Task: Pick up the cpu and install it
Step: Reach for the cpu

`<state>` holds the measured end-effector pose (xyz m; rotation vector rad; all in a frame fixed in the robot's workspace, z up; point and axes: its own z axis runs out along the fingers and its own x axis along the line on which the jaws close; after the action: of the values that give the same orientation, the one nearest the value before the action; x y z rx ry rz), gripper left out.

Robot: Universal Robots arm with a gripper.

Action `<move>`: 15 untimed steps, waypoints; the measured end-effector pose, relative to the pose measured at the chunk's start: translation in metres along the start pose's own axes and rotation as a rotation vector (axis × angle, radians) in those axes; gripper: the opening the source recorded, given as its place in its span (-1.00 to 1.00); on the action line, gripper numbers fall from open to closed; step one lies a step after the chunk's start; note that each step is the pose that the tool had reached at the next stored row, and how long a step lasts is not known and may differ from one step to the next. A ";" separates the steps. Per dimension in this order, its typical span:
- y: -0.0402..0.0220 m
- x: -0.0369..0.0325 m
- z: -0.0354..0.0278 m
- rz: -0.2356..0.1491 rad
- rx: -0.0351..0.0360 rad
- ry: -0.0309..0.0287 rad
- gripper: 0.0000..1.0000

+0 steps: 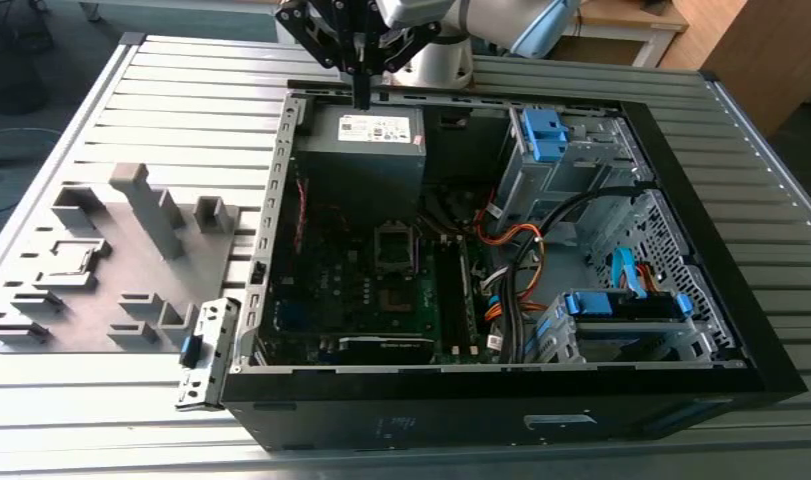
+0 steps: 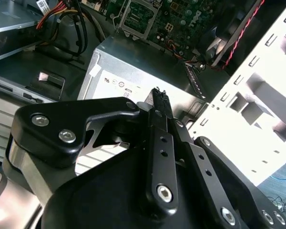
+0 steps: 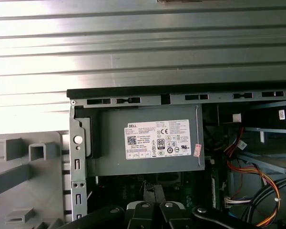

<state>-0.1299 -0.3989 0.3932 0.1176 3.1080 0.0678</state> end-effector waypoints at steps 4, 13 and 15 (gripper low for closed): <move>-0.0002 0.0031 0.0000 0.000 -0.0002 -0.0027 -0.79; -0.0008 0.0119 -0.0001 0.000 -0.0007 -0.0093 -0.79; -0.0009 0.0142 -0.0001 -0.001 -0.0008 -0.0110 -0.79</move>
<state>-0.1442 -0.3987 0.3929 0.1167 3.0970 0.0681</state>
